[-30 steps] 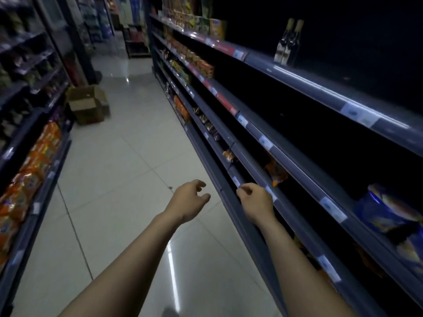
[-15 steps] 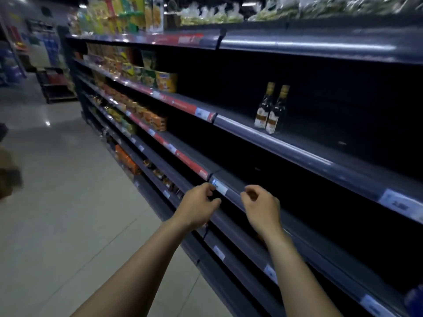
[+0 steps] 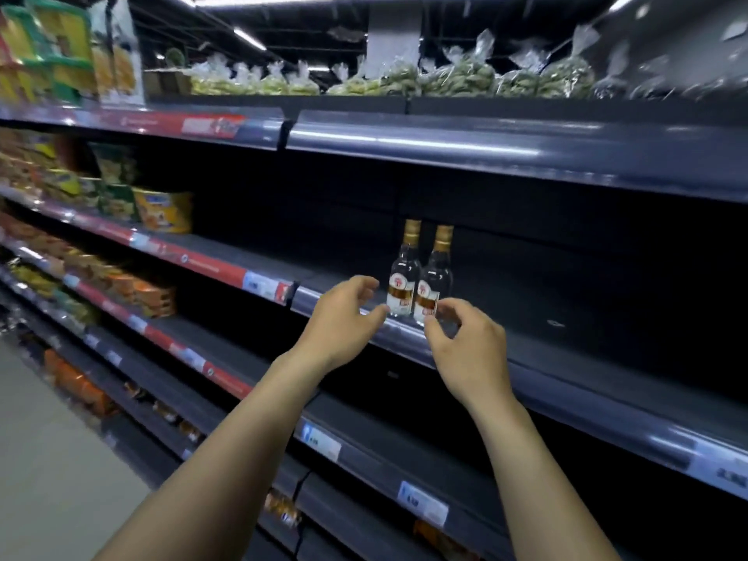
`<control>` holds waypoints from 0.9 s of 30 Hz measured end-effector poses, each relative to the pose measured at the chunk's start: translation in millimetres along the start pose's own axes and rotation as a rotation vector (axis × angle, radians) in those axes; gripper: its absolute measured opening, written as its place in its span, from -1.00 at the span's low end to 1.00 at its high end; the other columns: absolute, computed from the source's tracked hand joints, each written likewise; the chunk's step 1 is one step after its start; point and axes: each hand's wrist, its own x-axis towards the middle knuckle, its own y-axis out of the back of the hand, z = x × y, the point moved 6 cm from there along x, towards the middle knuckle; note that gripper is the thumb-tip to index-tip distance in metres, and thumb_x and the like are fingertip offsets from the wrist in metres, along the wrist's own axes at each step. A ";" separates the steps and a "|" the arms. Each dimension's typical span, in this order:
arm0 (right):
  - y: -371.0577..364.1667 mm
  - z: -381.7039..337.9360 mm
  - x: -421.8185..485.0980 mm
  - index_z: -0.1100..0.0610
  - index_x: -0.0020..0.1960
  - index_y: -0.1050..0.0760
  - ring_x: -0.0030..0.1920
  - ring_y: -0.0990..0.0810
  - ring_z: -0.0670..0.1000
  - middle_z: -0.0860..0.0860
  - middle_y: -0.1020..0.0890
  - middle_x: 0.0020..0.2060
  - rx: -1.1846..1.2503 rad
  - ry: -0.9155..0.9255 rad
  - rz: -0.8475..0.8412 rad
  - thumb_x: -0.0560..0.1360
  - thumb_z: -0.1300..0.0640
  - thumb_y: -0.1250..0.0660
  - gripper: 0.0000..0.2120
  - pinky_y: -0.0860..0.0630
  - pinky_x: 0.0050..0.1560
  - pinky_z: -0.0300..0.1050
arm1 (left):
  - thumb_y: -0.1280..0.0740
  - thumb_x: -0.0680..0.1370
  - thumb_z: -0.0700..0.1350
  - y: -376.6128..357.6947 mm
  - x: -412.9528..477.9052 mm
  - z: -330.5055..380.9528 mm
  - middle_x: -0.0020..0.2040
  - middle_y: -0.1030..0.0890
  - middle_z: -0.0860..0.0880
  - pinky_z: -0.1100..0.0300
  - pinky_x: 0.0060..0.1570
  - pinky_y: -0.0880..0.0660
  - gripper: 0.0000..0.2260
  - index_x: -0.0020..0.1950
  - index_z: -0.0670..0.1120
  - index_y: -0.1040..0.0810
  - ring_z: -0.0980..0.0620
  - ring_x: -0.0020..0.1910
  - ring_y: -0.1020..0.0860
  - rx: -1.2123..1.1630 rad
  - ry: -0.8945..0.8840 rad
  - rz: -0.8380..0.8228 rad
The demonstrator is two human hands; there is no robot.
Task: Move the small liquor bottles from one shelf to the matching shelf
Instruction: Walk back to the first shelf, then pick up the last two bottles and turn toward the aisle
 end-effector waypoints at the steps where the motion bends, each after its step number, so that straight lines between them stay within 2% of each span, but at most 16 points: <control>1: -1.2 1.6 6.9 0.05 0.22 -0.63 0.08 -0.61 -0.06 -0.09 -0.67 0.05 -0.010 0.000 0.024 0.55 -0.01 -0.43 -0.73 -0.48 0.03 -0.18 | -0.42 0.57 0.04 -2.4 11.6 -0.4 0.23 -0.60 0.04 0.27 0.13 -0.38 -0.58 0.41 -0.01 -0.51 0.12 0.20 -0.54 0.000 -0.023 -0.006; 6: -8.5 12.0 33.5 -0.02 0.16 -0.59 0.02 -0.56 -0.08 -0.15 -0.61 0.00 -0.097 -0.062 0.126 0.50 -0.14 -0.45 -0.70 -0.34 -0.15 -0.35 | -0.45 0.53 0.11 -21.3 55.2 -7.3 0.26 -0.56 0.06 0.31 0.11 -0.38 -0.46 0.47 0.00 -0.44 0.13 0.20 -0.52 -0.028 -0.052 -0.048; 9: -16.7 14.6 45.2 -0.04 0.16 -0.57 0.00 -0.55 -0.08 -0.17 -0.60 -0.03 -0.139 -0.097 0.134 0.45 -0.23 -0.46 -0.61 -0.39 -0.14 -0.24 | -0.50 0.48 0.13 -32.3 73.7 -11.2 0.23 -0.58 0.11 0.30 0.12 -0.46 -0.41 0.46 0.02 -0.45 0.16 0.17 -0.57 -0.115 -0.074 -0.086; 12: -22.5 16.1 46.5 -0.12 0.08 -0.56 -0.05 -0.60 -0.11 -0.22 -0.62 -0.11 -0.158 -0.135 0.132 0.40 -0.24 -0.49 -0.66 -0.48 -0.15 -0.19 | -0.51 0.44 0.12 -42.7 83.6 -13.9 0.10 -0.64 0.19 0.34 0.02 -0.52 -0.52 0.33 0.14 -0.52 0.27 0.05 -0.61 -0.173 -0.136 -0.175; 15: -25.7 15.5 46.3 -0.12 0.12 -0.58 -0.09 -0.62 -0.20 -0.24 -0.67 -0.13 -0.187 -0.173 0.123 0.37 -0.21 -0.53 -0.61 -0.56 -0.16 -0.23 | -0.54 0.41 0.10 -48.2 89.5 -20.6 -0.02 -0.67 0.25 0.49 -0.16 -0.49 -0.52 0.29 0.20 -0.52 0.36 -0.05 -0.61 -0.222 -0.162 -0.234; 17: -26.9 12.8 45.4 -0.13 0.14 -0.58 -0.12 -0.61 -0.27 -0.25 -0.68 -0.13 -0.197 -0.188 0.141 0.36 -0.17 -0.57 -0.60 -0.48 -0.21 -0.39 | -0.56 0.39 0.10 -50.2 93.1 -25.0 -0.06 -0.68 0.25 0.51 -0.18 -0.50 -0.50 0.29 0.19 -0.53 0.37 -0.08 -0.62 -0.250 -0.174 -0.248; 19: -28.3 8.5 43.2 -0.15 0.15 -0.58 -0.13 -0.60 -0.31 -0.27 -0.67 -0.14 -0.204 -0.197 0.173 0.36 -0.14 -0.59 -0.60 -0.45 -0.22 -0.45 | -0.57 0.38 0.11 -51.8 96.7 -26.9 -0.07 -0.68 0.24 0.50 -0.19 -0.51 -0.53 0.25 0.22 -0.54 0.37 -0.09 -0.62 -0.282 -0.195 -0.265; 24: -16.9 -10.1 32.1 -0.26 0.03 -0.54 -0.11 -0.63 -0.28 -0.29 -0.66 -0.14 -0.177 -0.187 0.304 0.36 -0.05 -0.62 -0.66 -0.56 -0.14 -0.38 | -0.63 0.33 0.08 -51.5 101.3 -18.8 -0.13 -0.69 0.23 0.43 -0.20 -0.56 -0.59 0.08 0.29 -0.54 0.30 -0.15 -0.65 -0.388 -0.236 -0.313; 27: 8.2 -20.4 17.3 -0.27 0.02 -0.53 -0.10 -0.66 -0.25 -0.28 -0.69 -0.15 -0.180 -0.184 0.429 0.35 -0.07 -0.62 -0.65 -0.57 -0.11 -0.34 | -0.65 0.31 0.08 -47.7 96.0 1.3 -0.14 -0.67 0.29 0.48 -0.21 -0.51 -0.57 0.02 0.35 -0.51 0.31 -0.15 -0.64 -0.455 -0.311 -0.312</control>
